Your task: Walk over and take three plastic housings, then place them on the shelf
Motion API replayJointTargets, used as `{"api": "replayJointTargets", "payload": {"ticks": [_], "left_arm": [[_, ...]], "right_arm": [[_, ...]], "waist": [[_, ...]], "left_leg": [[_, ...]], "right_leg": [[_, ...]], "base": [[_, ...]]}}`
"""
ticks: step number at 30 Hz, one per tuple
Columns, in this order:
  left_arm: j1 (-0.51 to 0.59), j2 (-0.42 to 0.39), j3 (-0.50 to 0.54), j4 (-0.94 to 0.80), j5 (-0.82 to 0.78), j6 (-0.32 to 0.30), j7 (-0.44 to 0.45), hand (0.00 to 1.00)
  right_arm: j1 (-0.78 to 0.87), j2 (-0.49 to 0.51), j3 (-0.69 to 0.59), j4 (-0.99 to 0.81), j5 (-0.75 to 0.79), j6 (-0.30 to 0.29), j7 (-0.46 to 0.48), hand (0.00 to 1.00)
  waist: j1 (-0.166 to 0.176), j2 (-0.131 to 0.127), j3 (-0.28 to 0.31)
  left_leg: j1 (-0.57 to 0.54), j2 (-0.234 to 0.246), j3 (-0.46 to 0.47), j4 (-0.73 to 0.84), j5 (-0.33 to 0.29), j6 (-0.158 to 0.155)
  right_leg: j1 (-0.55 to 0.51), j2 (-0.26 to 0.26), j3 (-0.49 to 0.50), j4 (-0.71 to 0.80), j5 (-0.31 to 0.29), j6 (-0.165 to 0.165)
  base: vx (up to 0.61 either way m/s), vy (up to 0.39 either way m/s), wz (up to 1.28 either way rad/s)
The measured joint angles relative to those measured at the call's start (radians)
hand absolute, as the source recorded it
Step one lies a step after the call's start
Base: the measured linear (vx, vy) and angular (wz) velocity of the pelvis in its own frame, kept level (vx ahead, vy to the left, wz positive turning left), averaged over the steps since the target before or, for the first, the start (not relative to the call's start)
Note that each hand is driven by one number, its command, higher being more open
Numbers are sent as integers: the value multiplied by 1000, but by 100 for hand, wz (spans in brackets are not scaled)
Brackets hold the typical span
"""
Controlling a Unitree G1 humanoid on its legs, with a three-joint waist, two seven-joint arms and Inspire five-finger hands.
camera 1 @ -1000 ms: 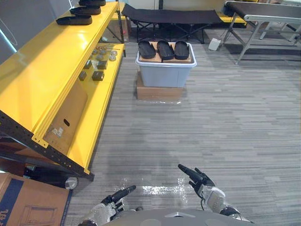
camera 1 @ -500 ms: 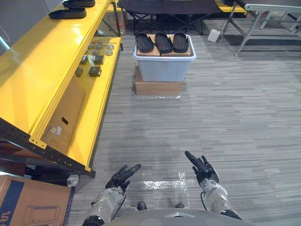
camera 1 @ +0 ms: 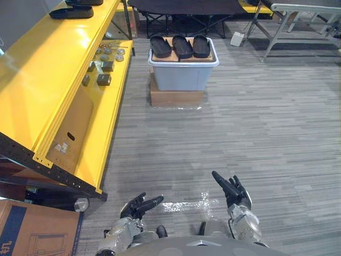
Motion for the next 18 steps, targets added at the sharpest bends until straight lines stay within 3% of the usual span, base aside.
{"api": "replayJointTargets", "payload": {"ticks": [2, 4, 7, 9, 10, 11, 12, 15, 17, 18], "left_arm": [[1, 7, 1, 0, 1, 1, 1, 100], [1, 7, 2, -13, 26, 4, 0, 100], [2, 7, 2, -27, 37, 3, -8, 100], [2, 5, 1, -28, 54, 0, -15, 100], [5, -8, 1, -27, 58, 1, -13, 100], [11, -14, 6, -28, 56, 1, -11, 100], [10, -18, 9, -26, 51, 1, -11, 100], [15, -64, 70, -27, -16, 0, -5, 100], [-1, -66, 91, -26, -29, -5, -2, 100], [-2, -76, 109, -31, -33, -20, -2, 100]], "right_arm": [[16, 1, 11, -4, 0, 0, 2, 100], [33, 8, 17, -25, -23, 0, -1, 100], [56, 16, 22, -50, -43, -2, 2, 100], [80, 16, 20, -54, -43, -2, 5, 100], [90, 8, 17, -54, -44, -1, 5, 100], [101, 2, 6, -53, -65, 0, 5, 100], [97, 2, -4, -50, -79, 0, 8, 100], [76, -5, -8, -46, -82, 2, 47, 100], [67, -21, -10, -23, -83, 5, 49, 100], [49, -36, -9, -2, -113, 5, 54, 100]], "waist": [[3, -1, 2], [8, 3, 5], [9, -9, 0], [10, -31, -8], [7, -12, -12], [9, 24, -27], [10, 35, -31], [10, 58, -21], [30, 56, -12], [49, 43, -5]], "left_leg": [[0, 16, -1, 34, -20, -20], [-2, 48, -1, 86, -51, -53], [1, 63, -11, 134, -100, -102], [18, 69, -31, 181, -165, -138], [35, 109, -47, 209, -207, -165], [46, 166, -58, 250, -228, -196], [29, 186, -67, 301, -234, -204], [-191, 318, -72, 817, -155, -197], [-257, 286, -105, 895, -178, -195], [-297, 219, -105, 808, -188, -186]], "right_leg": [[-6, 19, -11, -89, 5, 6], [-13, 52, -22, -267, 35, 41], [-15, 75, 5, -368, 100, 28], [13, 74, 26, -356, 113, -13], [25, 95, 8, -314, 125, -39], [54, 140, -21, -310, 80, -61], [66, 158, -32, -314, 66, -72], [183, 237, -51, -373, 28, -120], [272, 252, -52, -418, 12, -145], [320, 249, -26, -446, 6, -153]], "base": [[159, 17, 6], [254, -31, -1], [281, -137, 9], [329, -266, 29], [357, -311, 29], [374, -297, 29], [410, -295, 12], [433, -305, 10], [415, -186, -7], [350, -123, -36]]}}
